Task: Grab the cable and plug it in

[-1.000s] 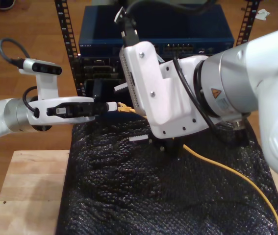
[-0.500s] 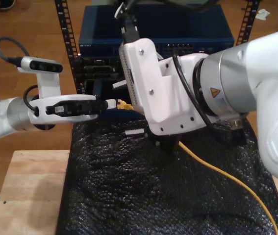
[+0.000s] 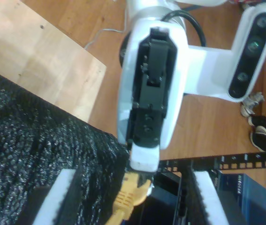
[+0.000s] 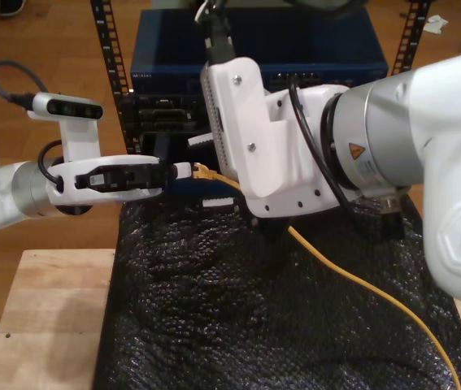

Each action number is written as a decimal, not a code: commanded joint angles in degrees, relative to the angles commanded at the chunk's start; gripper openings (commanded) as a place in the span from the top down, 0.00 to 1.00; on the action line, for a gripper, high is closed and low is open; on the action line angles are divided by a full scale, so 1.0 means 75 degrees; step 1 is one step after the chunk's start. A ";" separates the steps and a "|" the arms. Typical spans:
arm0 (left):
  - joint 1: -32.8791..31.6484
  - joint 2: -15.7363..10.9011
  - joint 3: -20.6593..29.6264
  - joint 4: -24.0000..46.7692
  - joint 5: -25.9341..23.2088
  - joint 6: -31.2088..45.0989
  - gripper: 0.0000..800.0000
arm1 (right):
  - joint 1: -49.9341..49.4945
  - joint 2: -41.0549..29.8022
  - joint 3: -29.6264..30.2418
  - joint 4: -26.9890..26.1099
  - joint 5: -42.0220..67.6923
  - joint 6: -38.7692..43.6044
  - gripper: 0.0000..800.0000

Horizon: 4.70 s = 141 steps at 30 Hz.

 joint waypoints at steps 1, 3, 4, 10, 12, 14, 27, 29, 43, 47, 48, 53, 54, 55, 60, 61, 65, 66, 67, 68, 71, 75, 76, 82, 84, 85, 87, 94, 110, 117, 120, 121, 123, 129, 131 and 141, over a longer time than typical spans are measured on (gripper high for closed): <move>0.0000 0.0000 0.0000 0.0000 0.0012 0.0000 1.00 | 0.0000 0.0000 0.0012 0.0000 -0.0035 0.0000 0.37; 0.0000 0.0000 0.0000 -0.0023 0.0023 0.0000 1.00 | 0.0000 0.0012 0.0012 0.0000 -0.0070 0.0012 0.39; 0.0000 0.0000 0.0000 -0.0059 0.0023 0.0000 1.00 | 0.0000 0.0012 0.0012 0.0000 -0.0070 0.0012 0.40; 0.0000 0.0000 -0.0012 -0.0094 0.0105 -0.0012 1.00 | -0.0012 0.0000 0.0023 0.0012 -0.0070 0.0023 0.43; 0.0000 0.0000 -0.0012 -0.0094 0.0141 -0.0012 1.00 | -0.0012 0.0000 0.0023 0.0012 -0.0070 0.0023 0.46; 0.0000 0.0000 -0.0012 -0.0094 0.0152 -0.0012 1.00 | -0.0012 0.0000 0.0023 0.0012 -0.0070 0.0035 0.49; 0.0000 0.0047 0.0023 -0.0117 0.0188 -0.0387 0.99 | -0.0012 0.0000 0.0023 0.0141 -0.0070 0.0035 0.52; 0.0000 0.0047 0.0023 -0.0117 0.0188 -0.0387 0.99 | -0.0012 0.0000 0.0023 0.0152 -0.0070 0.0035 0.52; 0.0000 0.0047 0.0012 -0.0188 0.0293 -0.0375 0.99 | -0.0012 0.0000 0.0023 0.0352 -0.0070 0.0035 0.63; 0.0000 0.0047 0.0012 -0.0188 0.0305 -0.0375 0.99 | -0.0012 0.0000 0.0035 0.0352 -0.0070 0.0035 0.65; 0.0000 0.0047 0.0012 -0.0188 0.0305 -0.0375 0.99 | -0.0012 0.0000 0.0035 0.0352 -0.0070 0.0047 0.65; 0.0000 0.0047 0.0012 -0.0246 0.0363 -0.0375 0.98 | -0.0023 -0.0023 0.0023 0.0352 -0.0070 0.0047 0.65; 0.0000 0.0047 0.0012 -0.0258 0.0375 -0.0375 0.98 | -0.0023 -0.0023 0.0023 0.0352 -0.0070 0.0047 0.65; 0.0000 0.0047 0.0012 -0.0270 0.0387 -0.0363 0.98 | -0.0023 -0.0035 0.0023 0.0352 -0.0070 0.0047 0.65; -0.0012 0.0070 0.0012 -0.0270 0.0399 -0.0363 0.98 | -0.0023 -0.0047 0.0000 0.0527 -0.0070 0.0035 0.64; -0.0012 0.0047 0.0012 -0.0270 0.0399 -0.0363 0.98 | -0.0023 -0.0059 0.0000 0.0598 -0.0070 0.0035 0.64; -0.0012 0.0047 0.0000 -0.0281 0.0445 -0.0363 0.98 | -0.0023 -0.0094 0.0000 0.0668 -0.0070 0.0023 0.64; -0.0012 0.0047 0.0000 -0.0281 0.0469 -0.0352 0.98 | -0.0023 -0.0094 0.0000 0.0668 -0.0070 0.0023 0.64; -0.0012 0.0047 0.0000 -0.0281 0.0481 -0.0352 0.98 | -0.0023 -0.0094 0.0000 0.0668 -0.0070 0.0023 0.64; -0.0012 0.0047 0.0000 -0.0281 0.0481 -0.0352 0.98 | -0.0023 -0.0094 0.0000 0.0668 -0.0070 0.0023 0.64; -0.0012 0.0047 -0.0012 -0.0305 0.0516 -0.0352 0.98 | -0.0023 -0.0117 0.0000 0.0668 -0.0070 0.0023 0.63; -0.0047 0.0047 -0.0012 -0.0352 0.0527 -0.0352 0.98 | -0.0023 -0.0129 -0.0012 0.0692 -0.0047 0.0023 0.55; -0.0047 0.0047 -0.0012 -0.0352 0.0539 -0.0352 0.98 | -0.0023 -0.0129 -0.0012 0.0692 -0.0047 0.0023 0.54; -0.0047 0.0035 -0.0012 -0.0352 0.0551 -0.0352 0.97 | -0.0023 -0.0141 -0.0012 0.0809 -0.0023 0.0012 0.51; -0.0047 0.0035 -0.0012 -0.0352 0.0551 -0.0352 0.97 | -0.0023 -0.0164 -0.0012 0.0821 -0.0012 0.0012 0.51; -0.0047 0.0035 -0.0012 -0.0352 0.0551 -0.0352 0.97 | -0.0012 -0.0176 -0.0012 0.0832 -0.0012 0.0012 0.51; -0.0047 0.0035 -0.0012 -0.0352 0.0551 -0.0352 0.97 | 0.0047 -0.0211 0.0000 0.0832 -0.0012 0.0012 0.51; -0.0047 0.0023 -0.0023 -0.0352 0.0563 -0.0352 0.97 | 0.0316 -0.0246 0.0047 0.0844 -0.0012 0.0012 0.51; -0.0047 0.0012 -0.0035 -0.0352 0.0656 -0.0352 0.97 | 0.0281 -0.0375 0.0023 0.0832 -0.0023 0.0000 0.52; -0.0035 -0.0012 -0.0047 -0.0481 0.0762 -0.0340 0.96 | 0.0211 -0.0375 0.0035 0.0832 -0.0035 -0.0012 0.53; -0.0035 -0.0012 -0.0047 -0.0504 0.0774 -0.0340 0.96 | 0.0094 -0.0363 0.0035 0.0832 -0.0035 -0.0012 0.54; -0.0035 -0.0012 -0.0047 -0.0504 0.0774 -0.0340 0.96 | 0.0059 -0.0363 0.0035 0.0832 -0.0035 -0.0012 0.54; -0.0047 -0.0012 -0.0047 -0.0504 0.0785 -0.0340 0.96 | 0.0012 -0.0363 0.0035 0.0832 -0.0035 -0.0012 0.55; -0.0047 -0.0012 -0.0047 -0.0504 0.0785 -0.0340 0.96 | 0.0000 -0.0363 0.0023 0.0844 -0.0035 -0.0012 0.55; -0.0047 -0.0012 -0.0047 -0.0504 0.0785 -0.0340 0.96 | 0.0000 -0.0352 0.0023 0.0856 -0.0035 0.0000 0.55; -0.0047 -0.0012 -0.0047 -0.0492 0.0785 -0.0340 0.96 | 0.0023 -0.0340 0.0000 0.0856 -0.0047 0.0000 0.56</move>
